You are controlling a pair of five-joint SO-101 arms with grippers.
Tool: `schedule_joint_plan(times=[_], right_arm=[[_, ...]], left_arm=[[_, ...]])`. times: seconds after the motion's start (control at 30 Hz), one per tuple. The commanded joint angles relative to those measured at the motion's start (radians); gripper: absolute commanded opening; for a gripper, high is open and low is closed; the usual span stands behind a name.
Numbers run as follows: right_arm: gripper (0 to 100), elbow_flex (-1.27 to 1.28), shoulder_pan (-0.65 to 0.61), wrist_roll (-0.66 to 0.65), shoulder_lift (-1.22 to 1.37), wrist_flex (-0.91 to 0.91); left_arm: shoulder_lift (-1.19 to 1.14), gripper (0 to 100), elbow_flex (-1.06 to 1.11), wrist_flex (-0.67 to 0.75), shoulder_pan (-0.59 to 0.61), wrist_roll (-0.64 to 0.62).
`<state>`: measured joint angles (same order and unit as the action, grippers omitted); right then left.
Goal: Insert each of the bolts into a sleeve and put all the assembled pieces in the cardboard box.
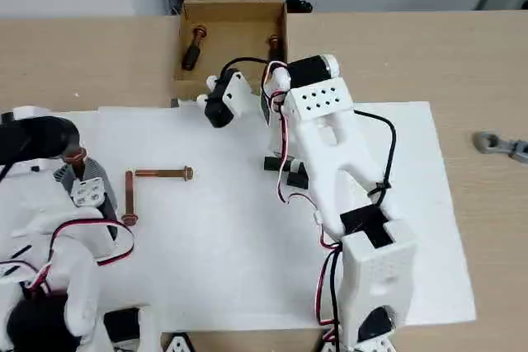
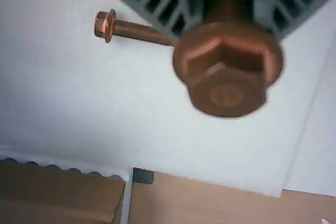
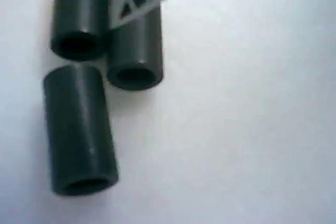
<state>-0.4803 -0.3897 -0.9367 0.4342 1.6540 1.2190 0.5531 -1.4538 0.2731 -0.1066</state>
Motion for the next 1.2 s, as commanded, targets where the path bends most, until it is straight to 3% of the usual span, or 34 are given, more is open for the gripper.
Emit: schedule_joint_plan(times=[0.0,0.13,1.17], right_arm=[[18.6,-0.044,0.001,-0.029,0.013,-0.001],[25.4,-0.046,-0.007,-0.035,0.065,-0.013],[23.4,-0.048,-0.077,0.061,0.249,-0.186]], left_arm=[[-0.008,1,-0.007,0.015,0.006,0.003],[-0.002,1,-0.008,0.020,0.008,0.002],[-0.008,1,-0.005,0.020,0.008,0.003]])
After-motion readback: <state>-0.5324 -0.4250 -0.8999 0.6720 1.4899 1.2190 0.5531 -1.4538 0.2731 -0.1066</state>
